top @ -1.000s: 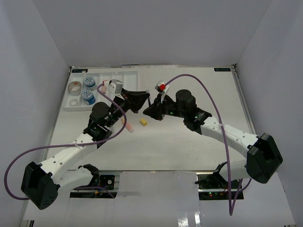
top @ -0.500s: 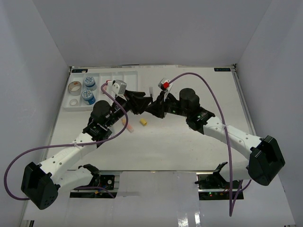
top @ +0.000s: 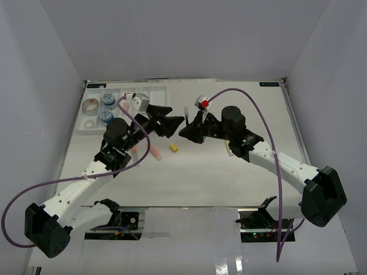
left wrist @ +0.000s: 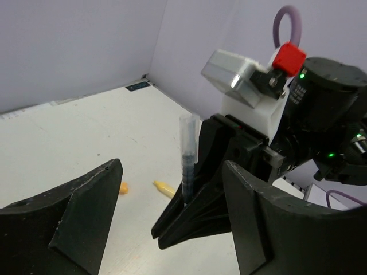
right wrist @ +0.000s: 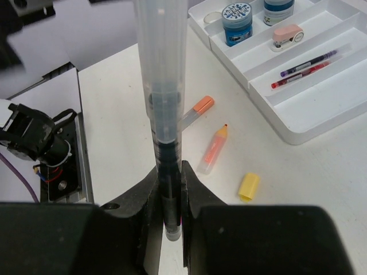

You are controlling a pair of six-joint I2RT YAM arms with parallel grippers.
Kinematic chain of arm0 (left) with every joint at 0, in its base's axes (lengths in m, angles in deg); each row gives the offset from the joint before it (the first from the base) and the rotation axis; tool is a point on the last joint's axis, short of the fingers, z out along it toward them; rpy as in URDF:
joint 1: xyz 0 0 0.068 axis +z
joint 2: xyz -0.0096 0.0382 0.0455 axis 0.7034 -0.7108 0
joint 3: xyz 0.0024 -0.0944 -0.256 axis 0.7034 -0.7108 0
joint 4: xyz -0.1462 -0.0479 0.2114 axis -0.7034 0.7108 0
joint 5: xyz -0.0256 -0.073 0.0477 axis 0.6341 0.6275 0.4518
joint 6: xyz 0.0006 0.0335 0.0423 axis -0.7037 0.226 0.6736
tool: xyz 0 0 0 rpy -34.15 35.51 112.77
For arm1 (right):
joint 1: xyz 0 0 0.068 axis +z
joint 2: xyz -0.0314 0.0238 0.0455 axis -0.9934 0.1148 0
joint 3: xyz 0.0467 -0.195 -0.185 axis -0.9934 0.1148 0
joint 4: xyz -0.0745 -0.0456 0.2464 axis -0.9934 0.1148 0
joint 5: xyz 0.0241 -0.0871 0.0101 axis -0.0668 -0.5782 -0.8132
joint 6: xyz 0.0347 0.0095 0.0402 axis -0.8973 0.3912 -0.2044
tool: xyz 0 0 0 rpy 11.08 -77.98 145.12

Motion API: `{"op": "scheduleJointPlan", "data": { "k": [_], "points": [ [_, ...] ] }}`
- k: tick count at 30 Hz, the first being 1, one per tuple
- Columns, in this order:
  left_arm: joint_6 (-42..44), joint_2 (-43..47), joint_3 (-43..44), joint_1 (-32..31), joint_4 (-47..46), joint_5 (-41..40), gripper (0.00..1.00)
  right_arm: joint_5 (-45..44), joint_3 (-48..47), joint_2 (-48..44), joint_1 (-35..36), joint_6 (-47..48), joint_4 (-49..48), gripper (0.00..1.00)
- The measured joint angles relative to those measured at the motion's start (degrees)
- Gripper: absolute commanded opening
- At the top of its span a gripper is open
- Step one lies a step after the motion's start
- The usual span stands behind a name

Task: Sort the stationery into containers
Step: Close the pen cap on the pen.

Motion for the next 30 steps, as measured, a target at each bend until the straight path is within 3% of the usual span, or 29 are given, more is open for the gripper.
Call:
{"op": "scheduleJointPlan", "data": {
  "k": [7, 13, 18, 24, 30],
  "points": [
    [-2.7, -1.4, 6.3, 7.3, -0.4, 11.2, 0.8, 8.0, -0.2, -0.3, -1.5, 2.6, 3.3, 0.08],
    [-6.4, -6.3, 9.4, 7.7, -2.2, 20.9, 0.77, 10.9, -0.6, -1.1, -1.5, 4.2, 6.5, 0.08],
    [-7.1, -8.6, 11.1, 7.7, -0.7, 23.0, 0.72, 11.6, -1.3, -1.2, -1.5, 4.6, 7.7, 0.08],
    [-8.0, -8.9, 11.7, 7.7, 0.1, 23.2, 0.53, 11.8, -2.4, -1.2, -1.5, 4.9, 8.0, 0.08],
    [-8.8, -9.0, 11.7, 7.5, 0.1, 23.2, 0.43, 11.8, -2.5, -1.1, -1.5, 5.1, 8.0, 0.08]
  ]
}}
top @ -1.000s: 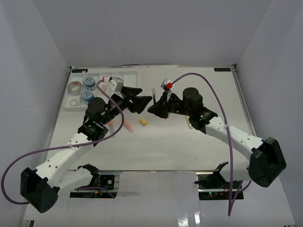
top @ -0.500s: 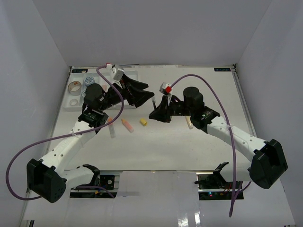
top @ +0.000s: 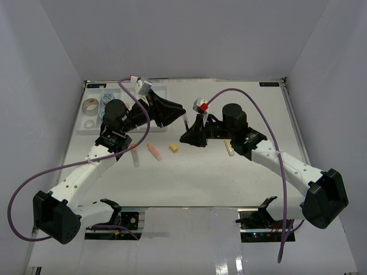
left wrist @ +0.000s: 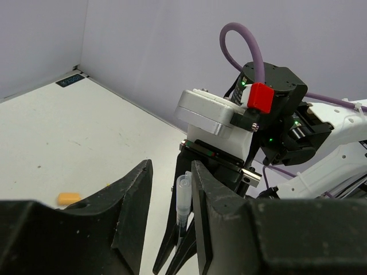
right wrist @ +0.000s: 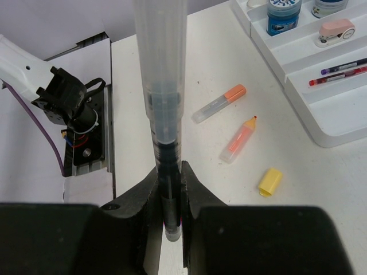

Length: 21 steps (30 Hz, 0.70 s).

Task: Sort the stationery into containers
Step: Close the pen cap on the pen.

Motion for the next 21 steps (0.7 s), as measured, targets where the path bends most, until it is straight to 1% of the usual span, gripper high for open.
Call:
{"op": "scheduleJointPlan", "data": {
  "k": [2, 5, 6, 11, 16, 19, 21],
  "points": [
    [-0.3, 0.0, 0.0, -0.2, 0.0, 0.0, 0.41, 0.0, 0.0, 0.0, 0.0, 0.1, 0.0, 0.08],
    [-0.6, 0.0, 0.0, -0.4, 0.0, 0.0, 0.35, 0.0, 0.0, 0.0, 0.0, 0.3, 0.0, 0.08],
    [-0.7, 0.0, 0.1, -0.5, 0.0, 0.0, 0.31, 0.0, 0.0, 0.0, 0.0, 0.4, 0.0, 0.08],
    [-0.7, 0.0, 0.1, -0.8, 0.6, 0.0, 0.22, 0.0, 0.0, 0.0, 0.0, 0.7, 0.6, 0.08],
    [-0.4, -0.7, 0.9, -1.5, 2.4, -0.3, 0.18, -0.2, 0.0, 0.0, 0.0, 0.7, 1.7, 0.08],
    [-0.3, -0.7, 0.9, -1.5, 3.3, -0.7, 0.18, -0.3, 0.0, 0.0, -0.2, 0.7, 2.4, 0.08],
    [-0.2, -0.7, 0.9, -1.5, 3.8, -1.1, 0.24, -0.3, 0.0, 0.0, -0.2, 0.7, 2.7, 0.08]
  ]
}}
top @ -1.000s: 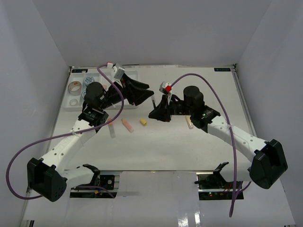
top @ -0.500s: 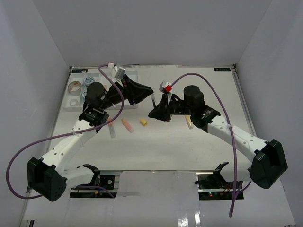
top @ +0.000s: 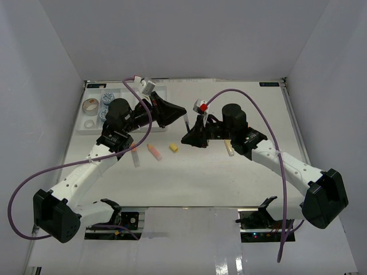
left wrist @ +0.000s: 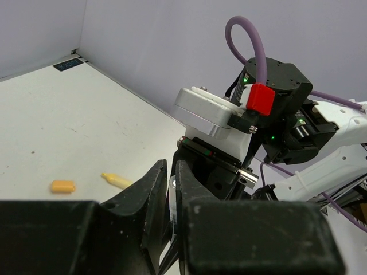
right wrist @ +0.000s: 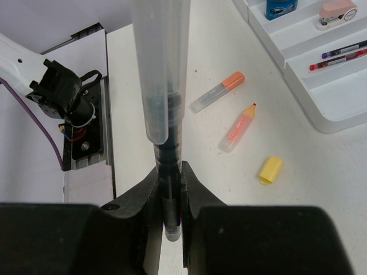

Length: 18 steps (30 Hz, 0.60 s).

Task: Sort the stationery into containers
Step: Close the pen cap on the pen.

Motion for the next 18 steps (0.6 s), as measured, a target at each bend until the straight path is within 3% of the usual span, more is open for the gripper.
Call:
{"op": "scheduleJointPlan", "data": {
  "k": [9, 13, 18],
  "points": [
    [-0.2, 0.4, 0.7, 0.0, 3.1, -3.0, 0.5, 0.0, 0.0, 0.0, 0.0, 0.0, -0.1, 0.08],
    [-0.6, 1.0, 0.7, -0.1, 4.0, -4.3, 0.58, 0.0, 0.0, -0.2, 0.0, 0.0, -0.1, 0.08],
    [-1.0, 2.1, 0.7, -0.2, 4.1, -5.3, 0.6, -0.1, 0.2, -1.3, 0.0, 0.0, -0.4, 0.08]
  ]
}}
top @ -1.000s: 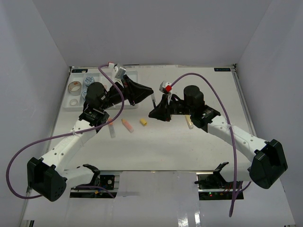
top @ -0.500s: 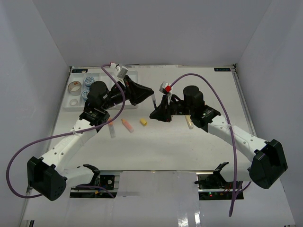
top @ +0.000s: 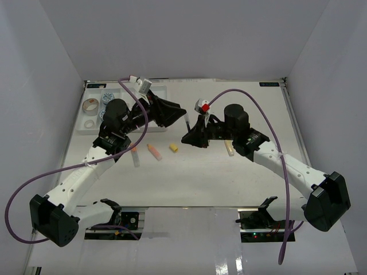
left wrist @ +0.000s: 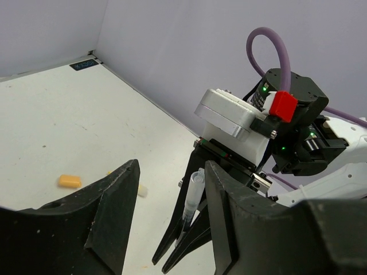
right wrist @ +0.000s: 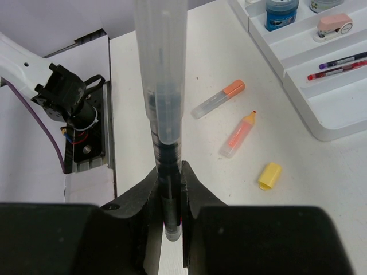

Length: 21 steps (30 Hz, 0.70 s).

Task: Sort the stationery into containers
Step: Close the pen cap on the pen.

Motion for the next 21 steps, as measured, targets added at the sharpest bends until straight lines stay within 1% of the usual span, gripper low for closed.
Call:
{"op": "scheduleJointPlan", "data": {
  "k": [8, 14, 21],
  "points": [
    [0.6, 0.5, 0.7, -0.1, 0.3, 0.3, 0.61, 0.0, 0.4, -0.7, 0.0, 0.0, -0.2, 0.08],
    [1.0, 0.3, 1.0, -0.1, -0.3, 3.2, 0.62, 0.0, 0.4, -0.7, 0.0, 0.0, -0.2, 0.08],
    [2.1, -2.0, 2.9, -0.2, -0.5, 6.5, 0.6, 0.0, 0.4, -0.7, 0.0, 0.0, -0.1, 0.08]
  ]
}}
